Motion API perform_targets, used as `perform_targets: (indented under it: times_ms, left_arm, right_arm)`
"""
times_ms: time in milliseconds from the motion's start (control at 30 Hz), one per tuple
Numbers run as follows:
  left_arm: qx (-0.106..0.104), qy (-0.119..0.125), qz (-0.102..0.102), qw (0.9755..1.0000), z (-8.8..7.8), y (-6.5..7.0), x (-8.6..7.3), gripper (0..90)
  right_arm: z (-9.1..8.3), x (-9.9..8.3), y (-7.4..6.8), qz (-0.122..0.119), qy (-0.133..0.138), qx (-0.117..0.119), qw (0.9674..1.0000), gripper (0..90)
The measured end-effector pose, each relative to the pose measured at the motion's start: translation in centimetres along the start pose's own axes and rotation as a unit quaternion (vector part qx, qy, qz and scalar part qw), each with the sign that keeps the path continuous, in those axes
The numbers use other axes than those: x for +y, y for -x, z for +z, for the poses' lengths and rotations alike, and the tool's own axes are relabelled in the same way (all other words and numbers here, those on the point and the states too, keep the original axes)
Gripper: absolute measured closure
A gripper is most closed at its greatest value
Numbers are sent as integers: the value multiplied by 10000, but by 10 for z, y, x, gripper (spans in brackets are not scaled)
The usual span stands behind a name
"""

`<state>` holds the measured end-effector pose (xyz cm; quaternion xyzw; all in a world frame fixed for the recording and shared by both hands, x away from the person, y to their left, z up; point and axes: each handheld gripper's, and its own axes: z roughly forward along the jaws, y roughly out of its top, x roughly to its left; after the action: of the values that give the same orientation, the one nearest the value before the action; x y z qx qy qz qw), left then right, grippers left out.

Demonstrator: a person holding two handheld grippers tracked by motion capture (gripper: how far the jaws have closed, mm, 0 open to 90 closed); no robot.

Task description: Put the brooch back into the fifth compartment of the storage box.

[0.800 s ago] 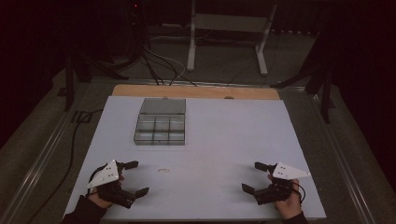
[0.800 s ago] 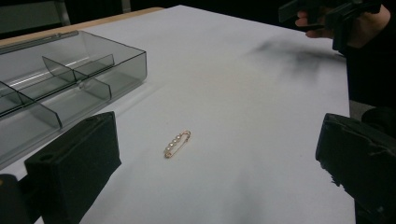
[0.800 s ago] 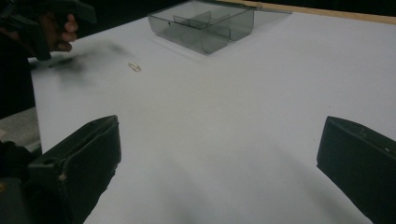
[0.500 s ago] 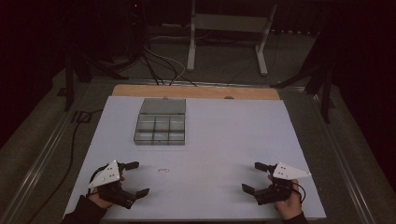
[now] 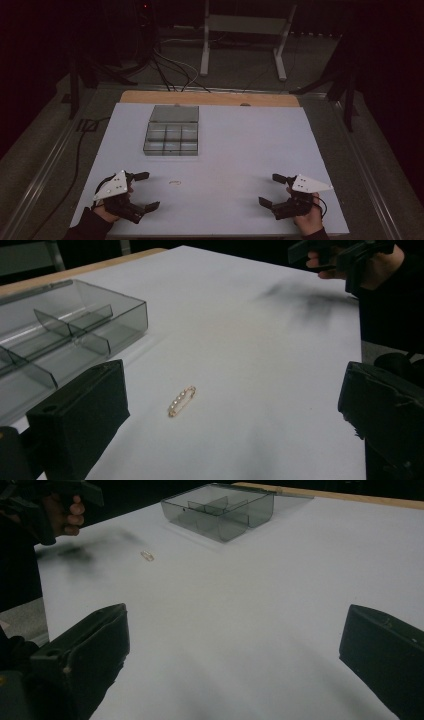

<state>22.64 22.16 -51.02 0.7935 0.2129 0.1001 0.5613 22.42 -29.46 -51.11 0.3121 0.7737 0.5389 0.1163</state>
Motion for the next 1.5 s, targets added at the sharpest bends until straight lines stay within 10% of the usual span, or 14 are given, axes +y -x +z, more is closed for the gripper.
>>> perform_targets:
  times_ms: [1033, 1500]
  left_arm:
    - [-663, 9, 317, 9973, 20, -21, 46, 11]
    - [-802, -432, 224, 9956, 47, -33, 38, 12]
  right_arm:
    - [0, 0, 1, 28, 27, -2, 10000, 0]
    - [1, 0, 1, 40, 25, 25, 10000, 0]
